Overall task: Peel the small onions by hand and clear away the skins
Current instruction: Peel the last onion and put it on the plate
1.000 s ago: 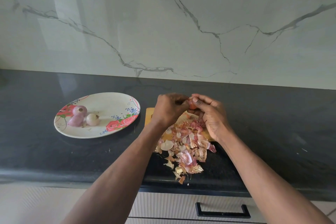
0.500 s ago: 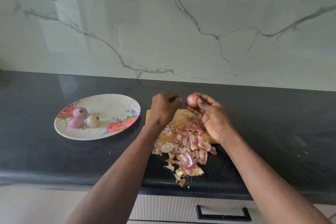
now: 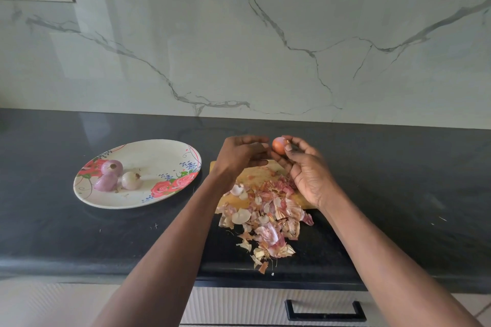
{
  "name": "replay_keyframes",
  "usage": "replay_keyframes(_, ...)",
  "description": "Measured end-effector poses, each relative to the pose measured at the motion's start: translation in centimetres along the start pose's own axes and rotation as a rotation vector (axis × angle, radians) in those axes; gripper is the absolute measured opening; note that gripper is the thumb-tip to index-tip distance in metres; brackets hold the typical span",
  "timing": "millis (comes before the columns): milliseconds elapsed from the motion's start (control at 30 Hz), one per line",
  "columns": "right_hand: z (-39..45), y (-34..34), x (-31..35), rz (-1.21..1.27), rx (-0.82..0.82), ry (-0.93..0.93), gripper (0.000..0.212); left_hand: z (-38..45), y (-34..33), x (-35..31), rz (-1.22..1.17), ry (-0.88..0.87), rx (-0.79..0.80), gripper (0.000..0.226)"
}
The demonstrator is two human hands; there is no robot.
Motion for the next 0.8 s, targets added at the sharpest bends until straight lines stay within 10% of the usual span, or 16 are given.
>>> replay_keyframes(467,-0.1,0.9,1.4,-0.402,-0.114,0.326,0.036,-0.8,-0.6,0.3,-0.187,0.13,-0.015,0.011)
replay_keyframes(800,-0.7,0.5,2.1,-0.52,-0.094,0.46,0.032,-0.6,-0.1,-1.0,0.163,-0.278,-0.101,0.013)
Point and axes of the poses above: each hand's wrist, its own z-axis towards the middle knuckle, its own y-axis out of the back of the hand, x = y × z, the point moved 9 cm from there along z, towards the middle knuckle, and after that the axes turned 14 degrees about -x, right-handed, at the moved point
